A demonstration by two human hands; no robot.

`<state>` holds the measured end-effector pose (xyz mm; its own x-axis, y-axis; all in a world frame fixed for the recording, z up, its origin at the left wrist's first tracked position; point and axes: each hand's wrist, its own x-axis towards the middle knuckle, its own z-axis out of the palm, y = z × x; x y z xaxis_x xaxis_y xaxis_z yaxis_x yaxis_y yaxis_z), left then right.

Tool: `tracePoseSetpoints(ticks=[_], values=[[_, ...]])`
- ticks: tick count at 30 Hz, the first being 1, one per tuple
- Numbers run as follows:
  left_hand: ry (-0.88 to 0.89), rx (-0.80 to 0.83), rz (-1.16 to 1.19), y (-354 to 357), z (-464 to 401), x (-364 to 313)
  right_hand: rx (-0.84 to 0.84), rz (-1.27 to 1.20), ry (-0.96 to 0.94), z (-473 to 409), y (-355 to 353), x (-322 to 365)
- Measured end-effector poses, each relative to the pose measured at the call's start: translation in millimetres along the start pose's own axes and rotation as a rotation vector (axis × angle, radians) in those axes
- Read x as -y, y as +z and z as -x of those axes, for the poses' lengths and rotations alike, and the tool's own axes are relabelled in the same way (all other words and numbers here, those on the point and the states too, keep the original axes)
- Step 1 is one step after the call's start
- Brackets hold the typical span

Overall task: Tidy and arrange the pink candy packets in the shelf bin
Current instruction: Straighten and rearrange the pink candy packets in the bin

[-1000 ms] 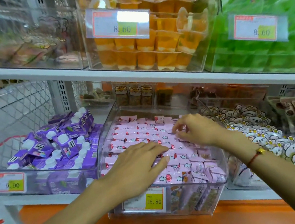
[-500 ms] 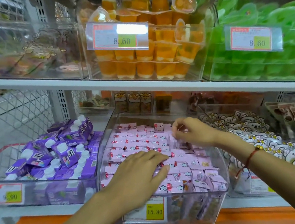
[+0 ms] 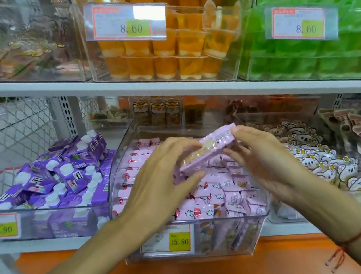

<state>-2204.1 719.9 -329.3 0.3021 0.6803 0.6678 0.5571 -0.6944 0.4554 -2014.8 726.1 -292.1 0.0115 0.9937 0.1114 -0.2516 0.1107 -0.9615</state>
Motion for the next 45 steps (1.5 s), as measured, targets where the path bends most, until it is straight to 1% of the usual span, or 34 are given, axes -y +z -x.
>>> tracePoseSetpoints(ticks=[1, 2, 3, 6, 7, 8, 10, 13, 16, 18, 20, 21, 23, 25, 26, 28, 30, 32, 33, 34, 35, 37, 39, 41, 42, 44, 45], values=[[0.001, -0.018, 0.017, -3, -2, 0, 0.025, -0.036, 0.017, 0, 2, 3], [-0.043, -0.029, 0.087, -5, -4, 1, 0.041, -0.047, 0.028, -1, 3, 6], [-0.14, -0.031, 0.221, -7, -6, 1, 0.042, -0.034, 0.036, -2, 3, 9], [-0.581, 0.024, 0.746, -7, -12, -3, -0.009, 0.117, 0.023, -5, -1, 9], [-0.688, 0.064, 0.882, -7, -12, -6, -0.009, 0.195, -0.011, -5, -2, 8], [-0.755, 0.097, 0.987, -7, -13, -8, 0.003, 0.261, -0.041, -5, -2, 8], [-0.811, 0.134, 1.107, -6, -12, -11, 0.056, 0.357, -0.079, -5, -1, 4], [-0.819, 0.147, 1.114, -5, -12, -13, 0.156, 0.438, -0.128, 0, 1, -1], [-0.797, 0.143, 1.054, -7, -13, -14, 0.126, 0.413, -0.209, 2, 0, -1], [-0.712, 0.187, 0.959, -9, -11, -15, 0.081, 0.434, -0.251, 2, -1, 1], [-0.629, 0.186, 0.879, -12, -9, -16, 0.059, 0.499, -0.285, 3, -2, -1], [-0.604, 0.152, 0.861, -14, -9, -17, 0.05, 0.563, -0.314, 3, -2, -2], [-0.565, 0.033, 0.799, -18, -10, -15, 0.037, 0.751, -0.369, 4, -2, -3], [-0.504, -0.099, 0.677, -17, -11, -11, 0.069, 0.961, -0.428, 6, -4, -4], [-0.452, -0.141, 0.609, -16, -11, -11, 0.106, 1.038, -0.474, 8, -3, -3], [-0.342, -0.155, 0.541, -14, -10, -13, 0.211, 1.07, -0.566, 10, 0, -2], [-0.276, -0.131, 0.552, -10, -9, -13, 0.293, 1.07, -0.63, 9, 6, -2], [-0.281, -0.124, 0.573, -4, -9, -9, 0.268, 1.108, -0.689, 4, 9, -2], [-0.294, -0.114, 0.539, -2, -8, -6, 0.222, 1.108, -0.694, 0, 9, 0], [-0.305, -0.084, 0.454, -1, -7, -2, 0.166, 1.093, -0.681, -4, 8, 2], [-0.305, -0.03, 0.328, 0, -5, 2, 0.12, 1.072, -0.657, -10, 5, 4], [-0.237, 0.121, 0.039, 0, 2, 10, 0.086, 1.081, -0.58, -23, 0, 6], [-0.15, 0.274, -0.187, 0, 6, 17, 0.13, 1.167, -0.499, -34, -2, 4], [-0.116, 0.372, -0.308, 1, 8, 23, 0.189, 1.255, -0.446, -41, 1, -2], [-0.113, 0.401, -0.336, 2, 8, 24, 0.235, 1.249, -0.419, -44, 4, -5], [-0.119, 0.429, -0.346, 2, 9, 25, 0.331, 1.15, -0.337, -50, 5, -9], [-0.123, 0.432, -0.345, 2, 8, 26, 0.35, 1.099, -0.282, -53, 5, -9]])
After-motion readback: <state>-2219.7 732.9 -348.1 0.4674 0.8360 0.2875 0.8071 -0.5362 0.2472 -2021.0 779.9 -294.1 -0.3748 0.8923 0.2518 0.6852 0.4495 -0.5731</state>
